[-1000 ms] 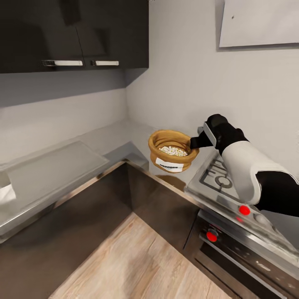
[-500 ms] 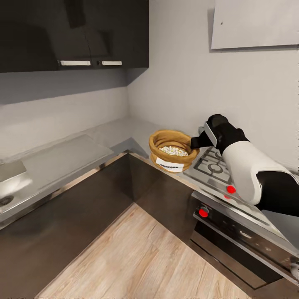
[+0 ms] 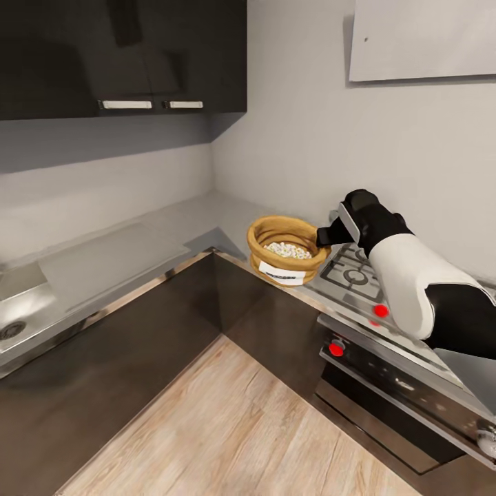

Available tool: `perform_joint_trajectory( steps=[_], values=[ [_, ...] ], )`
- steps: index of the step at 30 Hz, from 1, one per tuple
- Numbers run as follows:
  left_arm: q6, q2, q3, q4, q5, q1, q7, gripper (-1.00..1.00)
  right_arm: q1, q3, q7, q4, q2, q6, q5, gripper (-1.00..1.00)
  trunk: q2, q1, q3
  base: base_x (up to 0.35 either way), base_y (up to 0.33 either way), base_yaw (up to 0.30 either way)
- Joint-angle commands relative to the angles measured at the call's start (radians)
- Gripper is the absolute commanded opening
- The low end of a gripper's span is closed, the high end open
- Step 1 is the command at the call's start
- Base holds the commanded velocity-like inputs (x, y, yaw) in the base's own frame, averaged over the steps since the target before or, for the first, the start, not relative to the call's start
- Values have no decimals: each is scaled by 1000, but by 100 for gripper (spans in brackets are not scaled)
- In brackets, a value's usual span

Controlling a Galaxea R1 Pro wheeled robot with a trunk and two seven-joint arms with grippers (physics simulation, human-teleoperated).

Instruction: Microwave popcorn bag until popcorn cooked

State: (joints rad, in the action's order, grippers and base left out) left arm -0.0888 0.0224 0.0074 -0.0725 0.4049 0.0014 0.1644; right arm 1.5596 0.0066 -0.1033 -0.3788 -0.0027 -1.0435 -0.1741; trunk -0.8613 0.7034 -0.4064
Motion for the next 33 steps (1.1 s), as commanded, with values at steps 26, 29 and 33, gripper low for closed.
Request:
perform_joint_trajectory(
  steps=[26,29,33],
  values=[
    [-2,1,5,-1,12,0,4,100,0,4,-9,-95,2,-4,-14,-100,-1,0,2,-340,15,-5],
    [-2,0,5,-1,12,0,4,100,0,6,-8,-99,0,-4,-21,-100,-1,0,7,-262,33,-86],
    [-2,-1,4,-1,12,0,4,100,0,6,-7,-99,-2,-4,-24,-100,-1,0,13,-33,3,-92]
  ],
)
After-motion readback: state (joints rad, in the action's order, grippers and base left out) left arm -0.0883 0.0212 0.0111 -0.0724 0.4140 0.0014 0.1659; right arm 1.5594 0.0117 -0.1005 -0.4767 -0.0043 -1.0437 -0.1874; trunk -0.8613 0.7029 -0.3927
